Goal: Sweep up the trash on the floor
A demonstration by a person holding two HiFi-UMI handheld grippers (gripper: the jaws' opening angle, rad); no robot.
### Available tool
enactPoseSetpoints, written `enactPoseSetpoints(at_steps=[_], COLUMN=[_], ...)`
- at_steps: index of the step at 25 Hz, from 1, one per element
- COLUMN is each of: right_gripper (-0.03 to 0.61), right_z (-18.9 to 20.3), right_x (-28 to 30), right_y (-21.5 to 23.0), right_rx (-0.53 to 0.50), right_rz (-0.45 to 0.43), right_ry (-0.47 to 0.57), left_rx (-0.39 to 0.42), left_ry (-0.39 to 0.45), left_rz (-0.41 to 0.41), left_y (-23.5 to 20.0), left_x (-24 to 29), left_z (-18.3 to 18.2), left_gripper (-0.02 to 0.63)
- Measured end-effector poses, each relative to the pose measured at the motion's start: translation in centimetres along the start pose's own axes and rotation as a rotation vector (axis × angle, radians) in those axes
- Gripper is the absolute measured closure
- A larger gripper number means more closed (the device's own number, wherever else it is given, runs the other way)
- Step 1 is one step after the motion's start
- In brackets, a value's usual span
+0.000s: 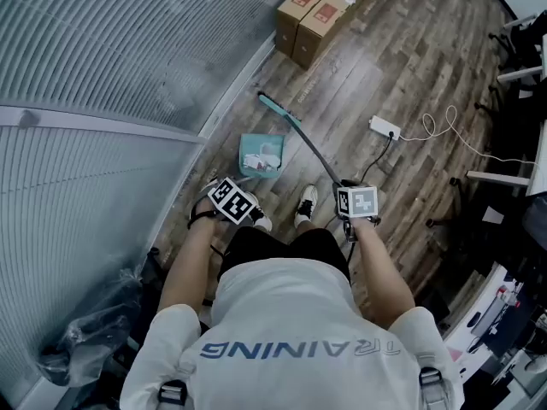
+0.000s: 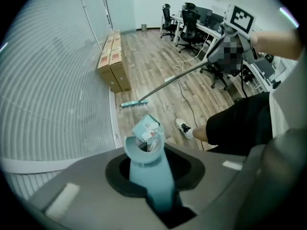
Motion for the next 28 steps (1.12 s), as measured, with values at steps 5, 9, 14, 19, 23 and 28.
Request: enactPoseSetpoints(at_steps=[5, 9, 14, 19, 23, 28], right_gripper=[0.468, 0.468, 0.468, 0.468, 0.468, 0.468], right_z=[-2.6, -4.5, -5.5, -5.9, -6.0, -5.1], right_x=[-3.4, -5.8, -8.3, -9.8, -9.9, -9.3], right_y=[2.1, 3.4, 3.9, 4.0, 3.9, 3.2], right_rx=[0.008, 0.023, 0.058, 0.069, 0.052, 0.009], right_rz=[0.052, 0.076, 0.093, 0.092, 0.094, 0.092], right_ry=[0.079, 0.144, 0.199, 0.233, 0.232, 0.189], left_rx=[-0.025, -0.013, 0.003, -0.006, -0.019, -0.040], left_ry=[0.078, 0.133, 0.180, 0.207, 0.217, 0.214], left_rz=[-0.030, -0.049, -0.076, -0.083, -0.084, -0.078], left_y=[-0.7, -1.7, -1.5, -1.1, -0.9, -0.3], left_x=[-3.2, -5.3, -7.9, -9.2, -9.6, -9.5], left_z=[-3.9, -7.5, -10.3, -11.0, -11.0, -10.2], left_gripper=[0.526, 0.526, 0.525, 0.525, 0.525, 0.523])
Point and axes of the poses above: the fingertips, and each gripper's own axes: x forward along the fingers, y to its right, z out of its underside, the point moved 7 cm from there along -x, backward along the fingers, and after that the axes turned 14 degrees about y, right-handed, at the moved point
